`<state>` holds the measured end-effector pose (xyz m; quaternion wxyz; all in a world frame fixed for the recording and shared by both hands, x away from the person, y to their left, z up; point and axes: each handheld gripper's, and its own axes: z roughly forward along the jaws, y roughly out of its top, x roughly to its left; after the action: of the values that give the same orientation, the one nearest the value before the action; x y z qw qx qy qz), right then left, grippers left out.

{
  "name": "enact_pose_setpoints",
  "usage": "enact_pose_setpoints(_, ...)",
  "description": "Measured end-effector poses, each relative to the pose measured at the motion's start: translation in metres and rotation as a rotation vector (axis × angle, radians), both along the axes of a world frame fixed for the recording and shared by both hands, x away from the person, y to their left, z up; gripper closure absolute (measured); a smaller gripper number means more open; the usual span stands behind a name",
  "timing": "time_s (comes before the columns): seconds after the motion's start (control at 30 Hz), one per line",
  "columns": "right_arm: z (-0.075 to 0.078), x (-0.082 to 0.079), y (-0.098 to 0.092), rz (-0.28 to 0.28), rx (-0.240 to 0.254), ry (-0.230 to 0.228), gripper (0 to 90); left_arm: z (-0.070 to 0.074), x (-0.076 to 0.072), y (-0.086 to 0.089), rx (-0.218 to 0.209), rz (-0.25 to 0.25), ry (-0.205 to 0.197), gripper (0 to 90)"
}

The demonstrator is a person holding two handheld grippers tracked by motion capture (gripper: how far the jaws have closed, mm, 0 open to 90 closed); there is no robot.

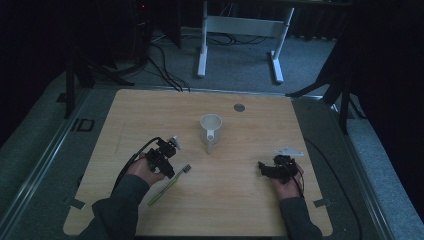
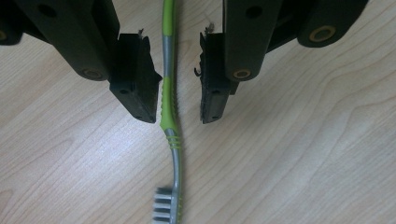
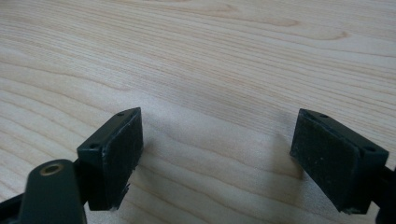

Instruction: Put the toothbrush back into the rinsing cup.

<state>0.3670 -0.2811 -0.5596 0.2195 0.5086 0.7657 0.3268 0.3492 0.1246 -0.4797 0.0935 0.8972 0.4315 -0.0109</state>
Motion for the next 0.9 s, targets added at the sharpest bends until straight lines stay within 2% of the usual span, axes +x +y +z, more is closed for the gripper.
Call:
enact_pose_setpoints(0.53,0.000,0.000,0.000,0.000,0.000,0.000,16.5,-0.014,-0.001,-0.010,0.033,-0.043,0.066,67.6)
enact_pose_setpoints(0.9,0.000,0.000,0.000,0.000,0.001,0.000,16.5,-0.022,0.000,-0.017,0.069,-0.053,0.077,68.4)
